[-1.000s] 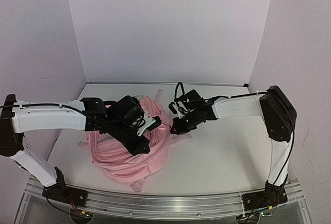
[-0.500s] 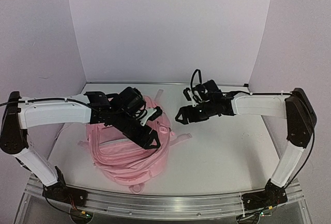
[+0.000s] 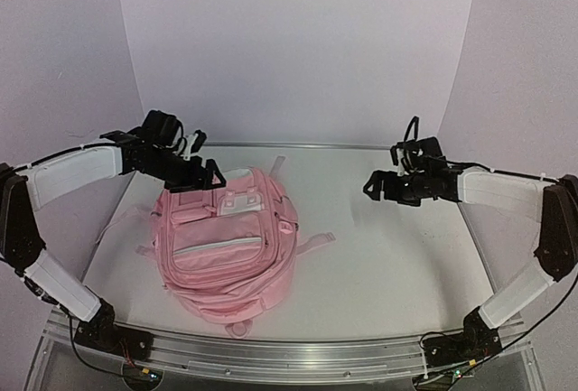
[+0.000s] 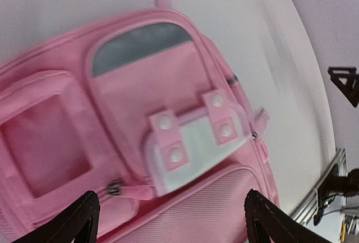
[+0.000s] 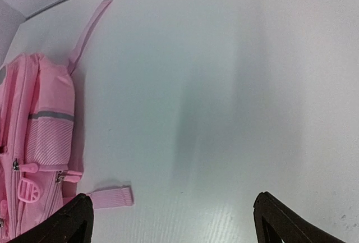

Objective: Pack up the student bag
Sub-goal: Reset both arms

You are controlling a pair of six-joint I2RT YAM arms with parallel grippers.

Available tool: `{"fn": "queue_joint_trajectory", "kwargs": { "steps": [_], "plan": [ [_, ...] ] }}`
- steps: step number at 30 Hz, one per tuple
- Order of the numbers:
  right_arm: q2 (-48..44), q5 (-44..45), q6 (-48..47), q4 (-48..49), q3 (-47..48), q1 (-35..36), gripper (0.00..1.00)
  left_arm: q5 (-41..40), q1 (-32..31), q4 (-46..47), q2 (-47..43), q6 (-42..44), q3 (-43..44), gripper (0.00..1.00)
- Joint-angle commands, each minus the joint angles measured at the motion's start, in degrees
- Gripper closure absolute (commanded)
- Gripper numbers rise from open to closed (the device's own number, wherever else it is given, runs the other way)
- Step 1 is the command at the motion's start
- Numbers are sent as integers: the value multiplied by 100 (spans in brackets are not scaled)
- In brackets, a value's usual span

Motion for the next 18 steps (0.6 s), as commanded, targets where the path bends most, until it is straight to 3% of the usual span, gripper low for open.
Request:
{"fn": "queue_joint_trajectory", "kwargs": {
  "steps": [1,4,7,13,18],
  "plan": [
    [-831,112,24,62,-266,-717,2,32,1165,136,-933,38,-449,9],
    [-1223,291,-15,62,-398,-1108,2,-282,1898,144,-1391,-135,-649,6],
    [-1698,753,-114,180,-515,-1196,2,-706,2236,74,-1861,-173,-646,2],
    [-2978,1701,-316,1432,-1343,-1201,2,-2151,2305,166,-2660,-22,-1014,0],
    [-3979,2153,-537,2596,-2427,-1200,2,-2613,2308,410,-3067,127,-1400,0]
  ]
}}
